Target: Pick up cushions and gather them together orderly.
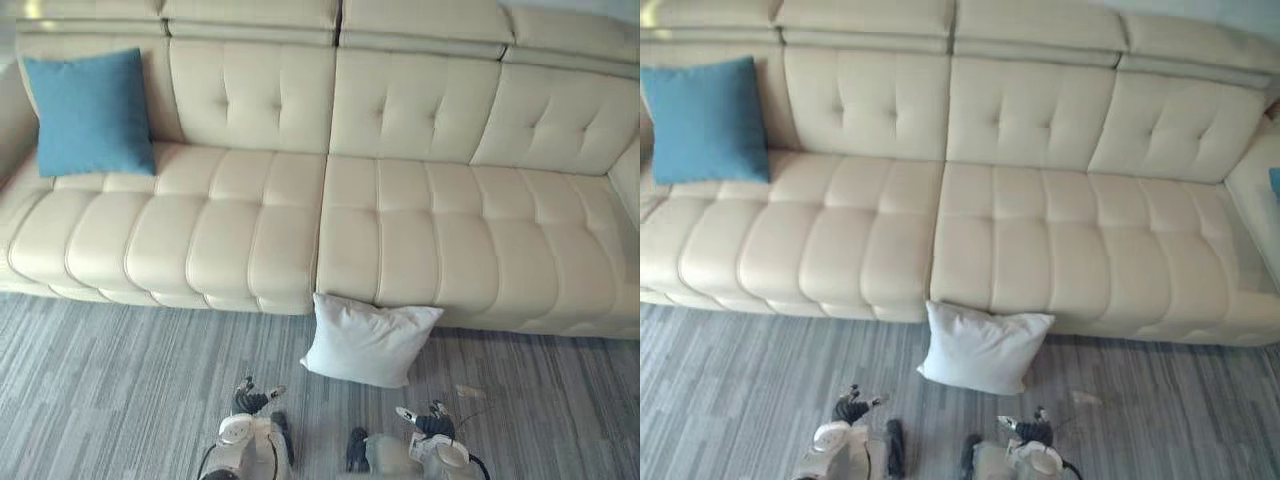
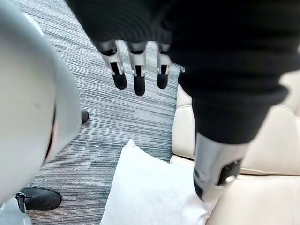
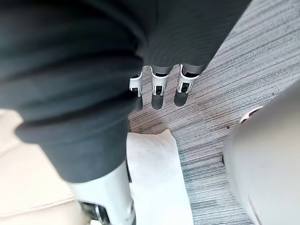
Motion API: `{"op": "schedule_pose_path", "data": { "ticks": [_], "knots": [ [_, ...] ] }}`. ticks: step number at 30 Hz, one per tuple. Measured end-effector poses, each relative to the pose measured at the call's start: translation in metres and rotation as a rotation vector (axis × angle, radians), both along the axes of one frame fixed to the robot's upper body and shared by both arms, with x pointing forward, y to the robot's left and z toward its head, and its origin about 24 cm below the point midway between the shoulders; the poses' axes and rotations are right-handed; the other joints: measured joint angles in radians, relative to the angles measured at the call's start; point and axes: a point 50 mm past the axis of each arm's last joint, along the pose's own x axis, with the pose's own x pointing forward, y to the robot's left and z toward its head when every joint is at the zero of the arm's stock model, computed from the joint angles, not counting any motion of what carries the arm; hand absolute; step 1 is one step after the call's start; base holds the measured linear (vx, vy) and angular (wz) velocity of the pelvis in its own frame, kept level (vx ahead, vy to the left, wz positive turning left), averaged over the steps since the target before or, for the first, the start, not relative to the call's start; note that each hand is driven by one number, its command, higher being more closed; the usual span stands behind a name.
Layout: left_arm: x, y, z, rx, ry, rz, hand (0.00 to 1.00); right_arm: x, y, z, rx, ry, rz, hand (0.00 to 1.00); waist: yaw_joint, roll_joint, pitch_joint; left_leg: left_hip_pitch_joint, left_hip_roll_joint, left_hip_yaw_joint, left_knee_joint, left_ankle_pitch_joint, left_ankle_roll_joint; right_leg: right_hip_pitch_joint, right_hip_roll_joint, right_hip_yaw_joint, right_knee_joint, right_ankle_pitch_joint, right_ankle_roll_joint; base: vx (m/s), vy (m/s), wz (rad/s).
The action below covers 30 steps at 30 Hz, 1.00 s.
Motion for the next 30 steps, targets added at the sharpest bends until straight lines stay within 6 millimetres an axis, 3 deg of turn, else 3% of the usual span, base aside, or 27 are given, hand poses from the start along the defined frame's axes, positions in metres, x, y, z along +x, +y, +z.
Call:
{"op": "schedule_pose_path", "data": {
  "ticks": [8, 12, 14, 15, 16, 18, 21, 22, 24, 26, 27, 28, 29, 30],
  "knots": [
    [-0.009, -0.002, -0.005, 0.007, 0.044, -0.029, 0.0, -0.008, -0.003, -0.005, 0.016, 0.03, -0.021, 0.0, 0.0, 0.007, -0.027, 0.082, 0.015, 0.092, -0.065, 0.002, -0.004, 0.054, 0.027, 0.069, -0.098, 0.068, 0.018, 0.05, 0.026, -0.38],
    [-0.01, -0.001, -0.006, 0.019, 0.05, -0.042, 0.0, -0.002, -0.001, -0.004, 0.018, 0.024, -0.004, 0.0, 0.002, 0.006, -0.024, 0.121, 0.03, 0.145, -0.076, 0.0, -0.002, -0.029, 0.027, 0.079, 0.065, 0.086, 0.046, -0.05, 0.018, -0.37],
    [-0.01, 0.0, -0.006, 0.022, 0.052, -0.044, 0.0, 0.001, -0.001, -0.003, 0.015, 0.017, 0.007, 0.0, -0.003, 0.017, -0.013, 0.129, 0.054, 0.164, -0.076, -0.011, 0.006, -0.075, 0.018, 0.028, 0.136, 0.099, 0.057, -0.11, -0.032, -0.31],
    [-0.01, 0.001, -0.006, 0.024, 0.051, -0.043, 0.0, 0.003, 0.0, -0.002, 0.016, 0.013, 0.01, 0.0, -0.002, 0.015, -0.014, 0.13, 0.06, 0.171, -0.077, -0.012, 0.007, -0.082, 0.008, 0.004, 0.159, 0.086, 0.035, -0.1, -0.082, -0.24],
    [-0.01, 0.002, -0.006, 0.029, 0.052, -0.049, 0.0, 0.005, 0.0, -0.002, 0.017, 0.015, 0.014, 0.0, 0.0, 0.012, -0.014, 0.135, 0.065, 0.177, -0.077, -0.009, 0.003, -0.098, -0.043, -0.083, 0.214, 0.055, -0.004, -0.08, -0.096, -0.21],
    [-0.013, 0.007, -0.006, 0.04, 0.059, -0.046, 0.0, 0.005, -0.001, -0.004, 0.012, 0.038, 0.027, 0.0, 0.002, 0.015, -0.014, 0.149, 0.092, 0.181, -0.077, -0.018, -0.028, -0.1, -0.13, -0.175, 0.223, 0.03, -0.006, -0.03, -0.184, -0.33],
    [-0.016, 0.018, -0.006, 0.076, 0.072, -0.062, 0.0, 0.005, -0.002, -0.006, 0.007, 0.058, 0.044, 0.0, 0.0, 0.009, -0.012, 0.143, 0.115, 0.138, -0.094, -0.025, -0.083, -0.098, -0.145, -0.133, 0.106, 0.052, 0.026, 0.04, -0.268, -0.13],
    [-0.02, 0.027, -0.007, 0.108, 0.091, -0.085, 0.0, 0.001, -0.001, -0.009, 0.008, 0.081, 0.051, 0.0, -0.002, -0.02, -0.018, 0.145, 0.096, 0.108, -0.116, -0.009, -0.117, -0.074, -0.154, -0.067, 0.014, 0.063, 0.052, 0.11, -0.343, 0.1],
    [-0.024, 0.026, -0.009, 0.102, 0.109, -0.078, 0.0, -0.002, -0.014, -0.009, -0.022, 0.099, 0.057, 0.0, -0.006, 0.014, -0.018, 0.144, 0.134, 0.039, -0.119, -0.008, -0.143, -0.077, -0.102, -0.09, 0.018, 0.06, 0.047, 0.18, -0.346, 0.02],
    [-0.026, 0.016, -0.011, 0.071, 0.117, -0.068, 0.0, -0.002, -0.026, -0.007, -0.062, 0.108, 0.067, 0.0, 0.004, 0.073, -0.013, 0.107, 0.206, -0.032, -0.056, 0.03, -0.153, -0.064, -0.024, -0.122, 0.01, 0.039, -0.001, 0.3, -0.375, 0.01],
    [-0.024, 0.014, -0.011, 0.065, 0.108, -0.068, 0.0, -0.003, -0.026, -0.008, -0.06, 0.111, 0.067, 0.0, 0.0, 0.076, -0.011, 0.073, 0.218, -0.054, 0.002, 0.036, -0.144, -0.057, -0.015, -0.132, 0.013, 0.041, -0.016, 0.24, -0.311, 0.19],
    [-0.016, 0.015, -0.007, 0.072, 0.073, -0.071, 0.0, -0.004, -0.025, -0.008, -0.058, 0.114, 0.067, 0.0, 0.0, 0.068, -0.004, 0.007, 0.246, -0.093, 0.14, 0.064, -0.102, -0.033, 0.002, -0.154, 0.008, 0.036, -0.042, 0.3, -0.324, 0.17],
    [-0.012, 0.016, -0.005, 0.078, 0.059, -0.074, 0.0, -0.002, -0.021, -0.008, -0.051, 0.11, 0.08, 0.0, 0.005, 0.052, 0.009, -0.036, 0.257, -0.097, 0.248, 0.073, -0.084, 0.019, 0.012, -0.173, -0.018, 0.036, -0.053, 0.26, -0.254, 0.14],
    [-0.008, 0.015, -0.003, 0.077, 0.05, -0.077, 0.0, -0.001, -0.021, -0.008, -0.052, 0.103, 0.078, 0.0, 0.006, 0.05, 0.014, -0.044, 0.248, -0.092, 0.273, 0.061, -0.093, 0.046, 0.011, -0.181, -0.033, 0.037, -0.056, 0.22, -0.161, 0.14]
  ]
}}
